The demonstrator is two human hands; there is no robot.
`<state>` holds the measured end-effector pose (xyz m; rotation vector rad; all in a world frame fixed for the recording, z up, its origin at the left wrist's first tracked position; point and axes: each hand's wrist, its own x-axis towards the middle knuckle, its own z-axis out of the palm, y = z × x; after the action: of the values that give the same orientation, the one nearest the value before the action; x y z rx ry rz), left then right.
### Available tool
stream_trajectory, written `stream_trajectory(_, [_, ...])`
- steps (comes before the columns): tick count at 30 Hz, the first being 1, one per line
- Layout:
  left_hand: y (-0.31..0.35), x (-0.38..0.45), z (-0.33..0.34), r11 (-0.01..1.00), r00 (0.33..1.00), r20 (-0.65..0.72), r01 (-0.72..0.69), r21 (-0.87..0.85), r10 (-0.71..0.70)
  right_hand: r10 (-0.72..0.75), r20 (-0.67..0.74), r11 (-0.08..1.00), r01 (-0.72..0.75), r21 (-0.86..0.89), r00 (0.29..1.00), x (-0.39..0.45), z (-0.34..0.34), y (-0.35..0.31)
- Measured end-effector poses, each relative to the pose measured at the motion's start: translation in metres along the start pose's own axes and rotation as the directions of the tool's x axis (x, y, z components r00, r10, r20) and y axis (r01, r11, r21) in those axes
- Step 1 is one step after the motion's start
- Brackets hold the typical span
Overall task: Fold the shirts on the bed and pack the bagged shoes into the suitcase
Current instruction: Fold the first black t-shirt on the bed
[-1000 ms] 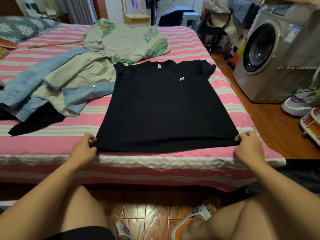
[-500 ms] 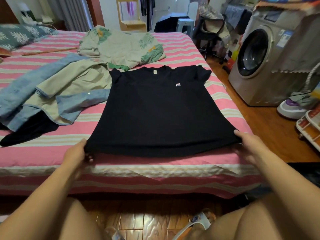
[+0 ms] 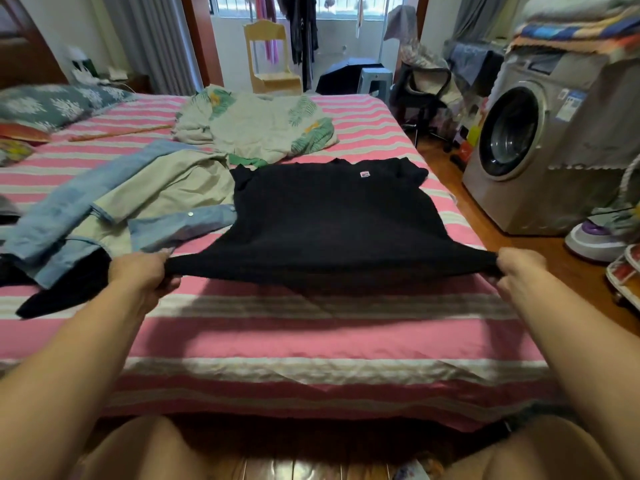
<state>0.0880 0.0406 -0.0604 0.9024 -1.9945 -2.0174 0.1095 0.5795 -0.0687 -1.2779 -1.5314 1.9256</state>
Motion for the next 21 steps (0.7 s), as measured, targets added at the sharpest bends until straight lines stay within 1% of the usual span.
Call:
stream_trajectory(3, [-0.019,-0.02,-0.02,0.988,0.992,0.097,-0.092,0.122,0.08,-0.042,0.025,0.995,0.044,-0.091,0.999,-0.009,-0.019,0.009])
stream_trajectory(5, [-0.04,-0.027,-0.031,0.956,0.982,0.187,-0.091,0.279,0.039,-0.102,0.044,0.971,0.109,-0.213,0.994,-0.022,-0.036,0.023])
stream_trajectory(6, [-0.052,-0.028,-0.036,0.933,0.98,0.198,-0.09,0.348,0.02,-0.15,0.037,0.927,0.154,-0.342,0.988,-0.03,-0.047,0.031])
stream_trajectory(7, [-0.062,-0.03,-0.041,0.902,0.984,0.179,-0.087,0.423,0.011,-0.2,0.042,0.868,0.197,-0.456,0.979,-0.032,-0.058,0.043])
stream_trajectory(8, [-0.073,-0.03,-0.047,0.877,0.986,0.163,-0.094,0.471,0.019,-0.218,0.048,0.828,0.21,-0.52,0.975,-0.038,-0.068,0.052])
stream_trajectory(9, [-0.084,-0.028,-0.051,0.85,0.987,0.156,-0.108,0.515,0.031,-0.223,0.066,0.805,0.222,-0.55,0.973,-0.039,-0.078,0.063])
stream_trajectory(13, [-0.097,-0.042,-0.058,0.754,0.989,0.128,-0.14,0.642,0.074,-0.105,0.068,0.858,0.125,-0.498,0.992,-0.04,-0.105,0.082])
stream_trajectory(15, [-0.103,-0.046,-0.062,0.671,0.976,0.15,-0.217,0.709,0.157,-0.073,0.07,0.843,0.099,-0.528,0.995,-0.041,-0.113,0.085])
stream_trajectory(17, [-0.11,-0.05,-0.067,0.566,0.958,0.193,-0.281,0.775,0.211,-0.018,0.035,0.814,0.034,-0.58,0.999,-0.043,-0.118,0.088])
stream_trajectory(19, [-0.116,-0.052,-0.066,0.449,0.952,0.246,-0.304,0.84,0.183,0.006,0.003,0.727,-0.003,-0.686,1.0,-0.051,-0.114,0.087])
stream_trajectory(21, [-0.12,-0.056,-0.06,0.338,0.952,0.287,-0.305,0.89,0.103,-0.05,-0.034,0.735,0.013,-0.678,0.998,-0.056,-0.106,0.085])
